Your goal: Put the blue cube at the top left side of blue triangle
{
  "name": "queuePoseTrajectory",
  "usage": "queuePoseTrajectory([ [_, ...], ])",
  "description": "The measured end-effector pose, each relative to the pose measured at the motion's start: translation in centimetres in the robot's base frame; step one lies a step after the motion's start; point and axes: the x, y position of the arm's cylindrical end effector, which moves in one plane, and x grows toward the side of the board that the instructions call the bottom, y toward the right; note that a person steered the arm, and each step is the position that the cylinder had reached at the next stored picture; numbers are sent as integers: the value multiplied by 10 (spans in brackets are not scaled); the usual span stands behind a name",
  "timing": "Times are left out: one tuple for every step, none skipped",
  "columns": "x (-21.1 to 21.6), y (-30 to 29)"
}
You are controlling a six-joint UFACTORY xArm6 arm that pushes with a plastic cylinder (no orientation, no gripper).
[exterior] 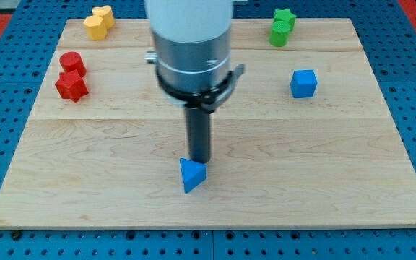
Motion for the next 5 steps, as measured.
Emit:
queuePoseTrajectory([
  [-24,46],
  [-54,97],
  [-86,144],
  [-128,183],
  [-177,198],
])
